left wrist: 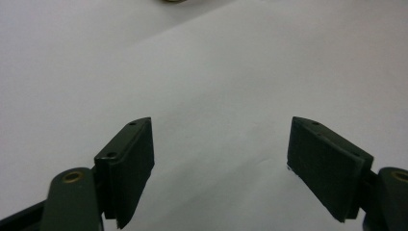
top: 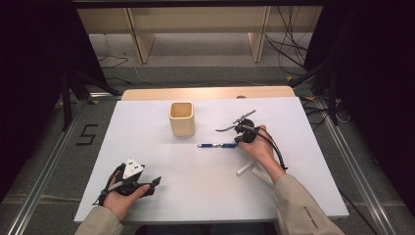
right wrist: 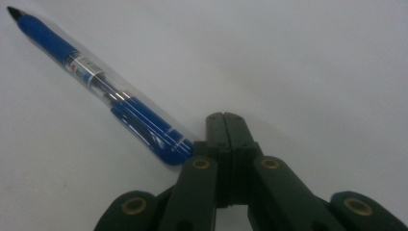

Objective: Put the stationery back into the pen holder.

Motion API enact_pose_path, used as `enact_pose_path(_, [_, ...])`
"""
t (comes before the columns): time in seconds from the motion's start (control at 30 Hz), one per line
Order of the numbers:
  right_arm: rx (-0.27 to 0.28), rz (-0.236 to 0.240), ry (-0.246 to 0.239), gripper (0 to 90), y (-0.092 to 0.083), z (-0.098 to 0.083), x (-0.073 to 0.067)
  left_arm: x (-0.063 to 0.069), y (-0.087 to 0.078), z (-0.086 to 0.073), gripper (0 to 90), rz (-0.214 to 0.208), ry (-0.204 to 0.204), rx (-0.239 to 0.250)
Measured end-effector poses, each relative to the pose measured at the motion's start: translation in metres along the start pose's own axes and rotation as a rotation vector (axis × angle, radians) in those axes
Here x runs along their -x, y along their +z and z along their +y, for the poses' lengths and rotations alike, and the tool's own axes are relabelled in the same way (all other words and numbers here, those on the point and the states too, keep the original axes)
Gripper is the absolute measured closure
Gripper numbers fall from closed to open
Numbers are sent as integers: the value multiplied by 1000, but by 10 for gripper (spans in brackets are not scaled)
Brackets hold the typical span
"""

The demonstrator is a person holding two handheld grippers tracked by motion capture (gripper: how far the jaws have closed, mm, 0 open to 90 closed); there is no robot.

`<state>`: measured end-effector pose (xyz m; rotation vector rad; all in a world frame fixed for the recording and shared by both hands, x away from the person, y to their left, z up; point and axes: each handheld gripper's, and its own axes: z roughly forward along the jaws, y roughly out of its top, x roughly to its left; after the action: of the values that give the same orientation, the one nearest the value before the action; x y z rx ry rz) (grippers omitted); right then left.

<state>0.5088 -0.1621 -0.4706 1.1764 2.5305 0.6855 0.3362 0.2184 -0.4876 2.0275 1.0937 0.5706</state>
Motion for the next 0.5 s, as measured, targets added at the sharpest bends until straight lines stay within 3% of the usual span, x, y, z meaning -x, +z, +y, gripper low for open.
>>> enact_pose_path(0.5, [-43,9,-1,900,-9,-8,-11,0,0,0,250,2,2,2])
